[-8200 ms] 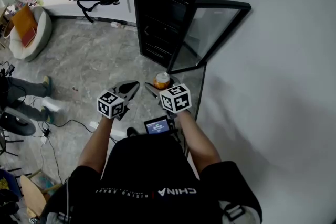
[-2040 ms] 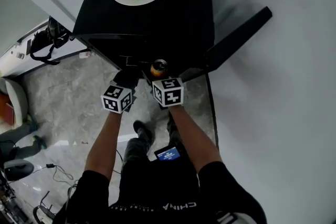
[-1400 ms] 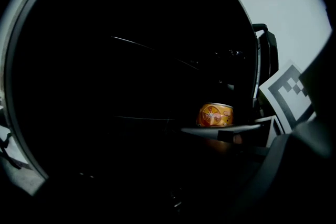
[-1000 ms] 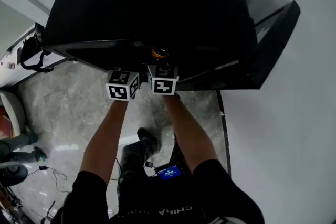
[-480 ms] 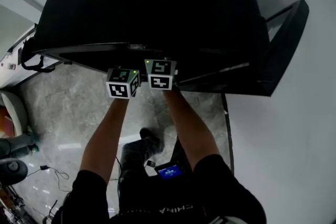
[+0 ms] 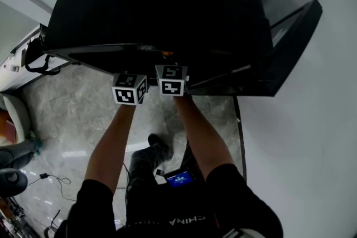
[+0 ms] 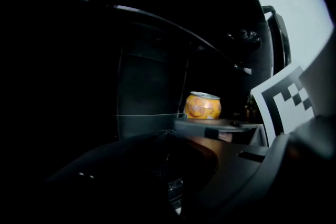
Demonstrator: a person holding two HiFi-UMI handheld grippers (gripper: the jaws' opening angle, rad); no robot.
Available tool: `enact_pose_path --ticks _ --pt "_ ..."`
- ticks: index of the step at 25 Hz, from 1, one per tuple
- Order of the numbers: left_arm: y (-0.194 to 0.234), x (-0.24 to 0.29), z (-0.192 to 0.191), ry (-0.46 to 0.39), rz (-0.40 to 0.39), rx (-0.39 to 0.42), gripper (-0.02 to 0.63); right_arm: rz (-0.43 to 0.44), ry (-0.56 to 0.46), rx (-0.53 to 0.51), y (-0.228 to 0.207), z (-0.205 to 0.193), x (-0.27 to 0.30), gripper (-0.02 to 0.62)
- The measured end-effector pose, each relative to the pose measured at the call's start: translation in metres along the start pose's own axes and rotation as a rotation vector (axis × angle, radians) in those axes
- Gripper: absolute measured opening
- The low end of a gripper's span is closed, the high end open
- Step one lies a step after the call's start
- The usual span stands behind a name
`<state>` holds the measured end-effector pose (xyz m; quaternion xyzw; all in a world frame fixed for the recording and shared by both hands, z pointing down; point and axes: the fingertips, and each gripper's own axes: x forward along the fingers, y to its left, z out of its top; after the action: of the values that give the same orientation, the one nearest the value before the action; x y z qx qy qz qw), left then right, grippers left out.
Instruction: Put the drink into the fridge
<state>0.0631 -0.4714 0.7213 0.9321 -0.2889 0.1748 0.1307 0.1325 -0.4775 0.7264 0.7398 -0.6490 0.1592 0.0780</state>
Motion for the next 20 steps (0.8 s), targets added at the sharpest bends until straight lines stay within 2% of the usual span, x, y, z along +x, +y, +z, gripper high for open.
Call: enact_pose_path --ticks 8,13,17,20 --pt "-0.009 -0.035 0.01 0.036 0.026 -0.002 0.011 0.021 0.123 0.022 0.005 -0.005 -0.038 0.367" --pt "-0.03 -0.062 0.025 0.055 0.004 -0.016 0.011 0.031 0.187 0.047 0.009 0.006 -0.076 0.365" --pt "-0.056 -0.086 0.044 0.048 -0.043 -0.005 0.011 0.107 0.245 0.06 0.02 0.02 -0.106 0.365" --pt "-0.07 -0.106 0.059 0.039 -0.067 0.004 0.011 0.164 0.276 0.027 0.023 0.029 -0.125 0.362"
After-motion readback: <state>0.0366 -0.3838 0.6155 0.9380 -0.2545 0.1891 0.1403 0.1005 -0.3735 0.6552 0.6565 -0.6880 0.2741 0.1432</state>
